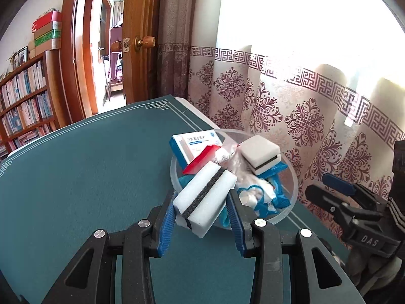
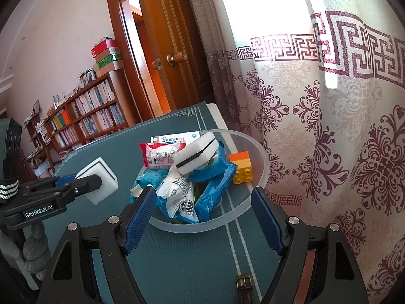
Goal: Organize objects
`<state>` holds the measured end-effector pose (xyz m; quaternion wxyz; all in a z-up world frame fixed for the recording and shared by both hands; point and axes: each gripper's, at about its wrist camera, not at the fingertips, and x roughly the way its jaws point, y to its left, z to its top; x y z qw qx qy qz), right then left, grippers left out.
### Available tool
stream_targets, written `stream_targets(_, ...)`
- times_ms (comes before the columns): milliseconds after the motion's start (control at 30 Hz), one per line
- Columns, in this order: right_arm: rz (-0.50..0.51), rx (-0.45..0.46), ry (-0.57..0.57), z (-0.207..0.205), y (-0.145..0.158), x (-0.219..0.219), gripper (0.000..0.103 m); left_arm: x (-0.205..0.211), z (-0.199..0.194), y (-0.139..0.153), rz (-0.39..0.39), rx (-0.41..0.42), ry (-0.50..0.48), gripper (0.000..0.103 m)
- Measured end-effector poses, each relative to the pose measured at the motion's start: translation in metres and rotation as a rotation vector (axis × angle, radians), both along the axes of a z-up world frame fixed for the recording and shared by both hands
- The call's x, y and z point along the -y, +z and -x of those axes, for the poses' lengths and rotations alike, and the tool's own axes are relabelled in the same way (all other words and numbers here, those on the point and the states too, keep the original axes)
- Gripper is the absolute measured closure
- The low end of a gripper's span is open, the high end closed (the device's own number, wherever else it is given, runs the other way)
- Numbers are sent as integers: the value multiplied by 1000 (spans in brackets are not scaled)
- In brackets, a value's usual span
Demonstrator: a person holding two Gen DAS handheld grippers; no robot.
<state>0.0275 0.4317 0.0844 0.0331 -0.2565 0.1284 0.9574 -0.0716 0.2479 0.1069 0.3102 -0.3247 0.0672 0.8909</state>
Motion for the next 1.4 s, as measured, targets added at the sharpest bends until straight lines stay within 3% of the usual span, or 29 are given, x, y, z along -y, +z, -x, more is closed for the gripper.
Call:
stream_targets(133,8,-2,-9,0,0,-4,25,-27,7,4,6,-23,-37,61)
stream_targets(267,15,2,-12,1,-1,-7,25,-47,21,-2,13,15,-52,61)
stream_targets(600,22,21,-14,5,-8,-8,25,-60,39,-17,8,53,-50,59)
stream_targets(733,20,20,-14,5,-7,-7,25,-55,38,-17,-17,63,-42,29)
stream_targets(1067,19,18,-9,5,-6,-5,25,-32,26,-3,-25,16,20,2)
stream_targets(1233,10,60,-3,6,-11,-1,21,-17,19,0,16,-25,126,0)
stream_targets(1400,3,87,-3,2,-16,0,16,-11,8,-3,63,-59,172,0)
